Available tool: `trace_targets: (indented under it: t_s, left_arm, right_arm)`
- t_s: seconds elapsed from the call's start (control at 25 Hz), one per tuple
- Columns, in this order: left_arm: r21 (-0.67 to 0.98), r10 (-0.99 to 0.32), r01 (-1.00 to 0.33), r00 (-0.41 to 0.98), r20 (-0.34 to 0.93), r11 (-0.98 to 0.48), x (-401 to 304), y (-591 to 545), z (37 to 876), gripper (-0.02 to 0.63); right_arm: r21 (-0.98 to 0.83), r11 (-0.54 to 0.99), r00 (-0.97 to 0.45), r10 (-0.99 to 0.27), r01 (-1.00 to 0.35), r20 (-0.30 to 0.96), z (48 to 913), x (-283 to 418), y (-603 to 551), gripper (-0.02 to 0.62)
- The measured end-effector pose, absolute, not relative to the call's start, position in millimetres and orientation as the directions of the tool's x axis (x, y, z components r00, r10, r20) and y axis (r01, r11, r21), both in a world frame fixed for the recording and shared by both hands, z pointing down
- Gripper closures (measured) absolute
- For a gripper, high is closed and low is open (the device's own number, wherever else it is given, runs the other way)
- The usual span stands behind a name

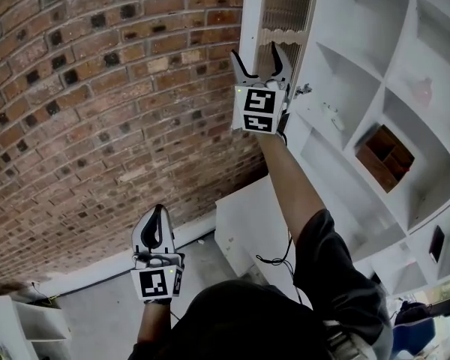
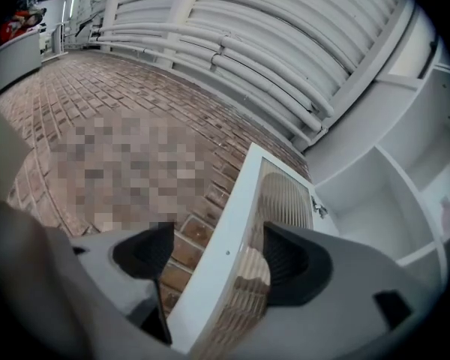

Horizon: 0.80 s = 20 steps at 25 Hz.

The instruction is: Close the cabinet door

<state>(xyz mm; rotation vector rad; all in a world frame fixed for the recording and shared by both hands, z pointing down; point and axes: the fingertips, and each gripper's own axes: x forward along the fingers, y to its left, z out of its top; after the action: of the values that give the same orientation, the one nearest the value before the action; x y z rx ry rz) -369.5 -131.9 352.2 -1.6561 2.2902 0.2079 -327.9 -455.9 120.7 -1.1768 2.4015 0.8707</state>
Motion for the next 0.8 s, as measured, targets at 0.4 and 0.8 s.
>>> trace_targets:
  t_s: [0.4,0.8]
  left_arm:
    - [-0.050,-0.875,-0.905,-0.392,-0.284,0.422,-387,-108,372,0.603]
    - [-0.047,-0.872,-0.894,-0.421,-0.249,0.445,-390,-104,382,0.603]
  right_arm:
    - [0.394,0.422,-0.574,-0.667,-0.817,-0.475,113,-366,-508,0.239]
    - [0.392,0.351,-0.513,-0.720,-0.850,-0.468,114,-370,-531,0.316]
